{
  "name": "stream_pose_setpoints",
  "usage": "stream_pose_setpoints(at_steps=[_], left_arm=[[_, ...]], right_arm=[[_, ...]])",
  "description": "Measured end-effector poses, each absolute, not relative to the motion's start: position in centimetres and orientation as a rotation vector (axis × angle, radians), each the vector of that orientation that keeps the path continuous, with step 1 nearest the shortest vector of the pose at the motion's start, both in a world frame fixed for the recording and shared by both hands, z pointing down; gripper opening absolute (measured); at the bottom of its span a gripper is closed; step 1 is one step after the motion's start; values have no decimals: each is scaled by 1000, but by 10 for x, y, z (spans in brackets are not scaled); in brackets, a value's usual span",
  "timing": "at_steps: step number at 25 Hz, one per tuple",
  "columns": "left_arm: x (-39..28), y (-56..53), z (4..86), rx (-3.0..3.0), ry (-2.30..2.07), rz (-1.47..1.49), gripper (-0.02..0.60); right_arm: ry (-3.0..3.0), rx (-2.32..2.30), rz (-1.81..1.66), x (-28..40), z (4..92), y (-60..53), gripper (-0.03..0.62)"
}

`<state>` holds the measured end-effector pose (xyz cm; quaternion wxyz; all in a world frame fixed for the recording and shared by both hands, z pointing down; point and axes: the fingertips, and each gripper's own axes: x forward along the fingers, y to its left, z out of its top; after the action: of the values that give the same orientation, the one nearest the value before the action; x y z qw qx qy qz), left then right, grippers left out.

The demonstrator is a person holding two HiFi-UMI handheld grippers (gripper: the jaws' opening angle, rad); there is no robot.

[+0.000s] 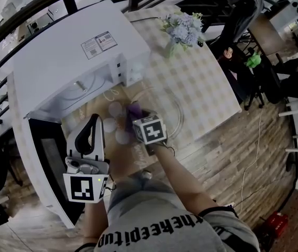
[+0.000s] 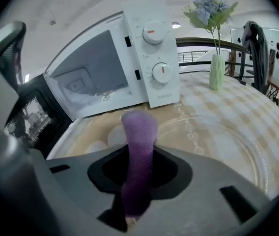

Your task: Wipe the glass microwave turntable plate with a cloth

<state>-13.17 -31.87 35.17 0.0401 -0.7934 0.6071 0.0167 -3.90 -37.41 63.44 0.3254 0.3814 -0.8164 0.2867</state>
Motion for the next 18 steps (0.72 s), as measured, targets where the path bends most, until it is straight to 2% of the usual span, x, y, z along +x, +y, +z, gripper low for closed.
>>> stream_pose_setpoints(at_steps=[18], left_arm=[[-102, -320, 346, -2473, 1787, 67, 11]], right_arm=[[-2004, 1271, 842, 98, 640, -395, 106]])
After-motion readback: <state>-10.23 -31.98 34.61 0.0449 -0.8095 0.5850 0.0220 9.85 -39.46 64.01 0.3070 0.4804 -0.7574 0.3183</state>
